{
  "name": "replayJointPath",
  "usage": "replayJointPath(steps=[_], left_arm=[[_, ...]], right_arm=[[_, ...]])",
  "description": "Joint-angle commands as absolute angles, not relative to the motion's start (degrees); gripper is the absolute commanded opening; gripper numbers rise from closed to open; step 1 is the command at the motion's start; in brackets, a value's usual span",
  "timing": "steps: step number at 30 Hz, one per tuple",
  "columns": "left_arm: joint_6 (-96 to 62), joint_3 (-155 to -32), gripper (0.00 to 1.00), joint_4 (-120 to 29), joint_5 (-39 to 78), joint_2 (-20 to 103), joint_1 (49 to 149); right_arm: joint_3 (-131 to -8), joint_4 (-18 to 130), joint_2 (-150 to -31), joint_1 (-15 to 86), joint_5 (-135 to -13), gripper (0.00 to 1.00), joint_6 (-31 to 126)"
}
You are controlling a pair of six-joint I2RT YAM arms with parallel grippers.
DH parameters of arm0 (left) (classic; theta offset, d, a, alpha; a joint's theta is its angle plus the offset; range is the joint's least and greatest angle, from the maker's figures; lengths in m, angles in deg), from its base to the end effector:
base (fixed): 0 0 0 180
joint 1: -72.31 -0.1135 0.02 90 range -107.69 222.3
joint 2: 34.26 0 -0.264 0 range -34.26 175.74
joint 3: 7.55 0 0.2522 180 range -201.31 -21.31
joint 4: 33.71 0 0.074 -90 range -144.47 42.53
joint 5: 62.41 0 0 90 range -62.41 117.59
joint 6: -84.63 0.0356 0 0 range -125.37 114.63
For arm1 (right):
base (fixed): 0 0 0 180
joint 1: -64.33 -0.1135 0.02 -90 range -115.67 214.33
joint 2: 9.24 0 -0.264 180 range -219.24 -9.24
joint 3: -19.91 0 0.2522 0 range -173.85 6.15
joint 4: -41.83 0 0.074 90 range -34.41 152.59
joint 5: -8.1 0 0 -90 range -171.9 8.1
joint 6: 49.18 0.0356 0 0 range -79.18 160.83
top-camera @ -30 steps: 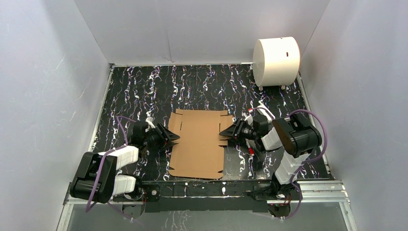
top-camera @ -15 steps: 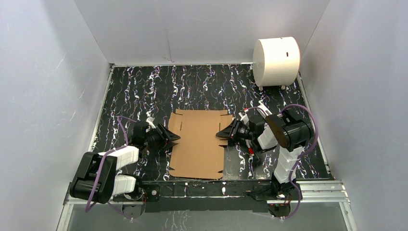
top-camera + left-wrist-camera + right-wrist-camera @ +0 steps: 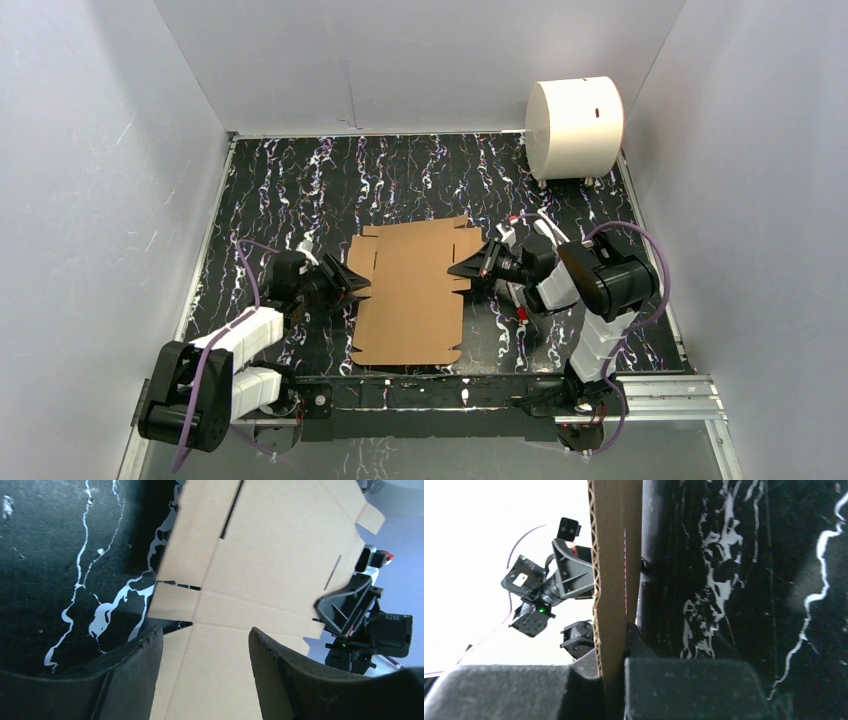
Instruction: Fold the paper box
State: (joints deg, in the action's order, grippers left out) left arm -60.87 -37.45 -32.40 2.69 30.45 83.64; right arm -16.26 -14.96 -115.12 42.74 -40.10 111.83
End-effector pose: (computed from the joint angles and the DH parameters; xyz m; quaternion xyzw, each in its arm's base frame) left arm 0.1960 -0.0546 0.1496 -0.2289 0.8354 -0.4130 0.2812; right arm 0.2495 0.1242 0.1084 0.1035 0.7567 0.6136 0.2004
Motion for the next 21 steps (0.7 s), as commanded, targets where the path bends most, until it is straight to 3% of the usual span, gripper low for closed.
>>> replayJointPath(steps=[1, 13, 21], left_arm=[[-60.8, -39.1, 0.61, -34.1, 2.6, 29.2, 82.5], [-63.2, -39.1, 0.62, -28.2, -1.4, 31.0, 80.5], [-63.8, -38.9, 0.52, -24.8, -3.8, 31.0, 78.7]], right_arm=[[-16.9, -22.1, -111.8, 43.8, -37.6, 0.05, 114.9], [-16.5, -23.1, -108.1, 44.6, -36.0, 0.02, 116.7], [-16.4, -24.3, -108.0, 44.6, -35.3, 0.02, 117.3]])
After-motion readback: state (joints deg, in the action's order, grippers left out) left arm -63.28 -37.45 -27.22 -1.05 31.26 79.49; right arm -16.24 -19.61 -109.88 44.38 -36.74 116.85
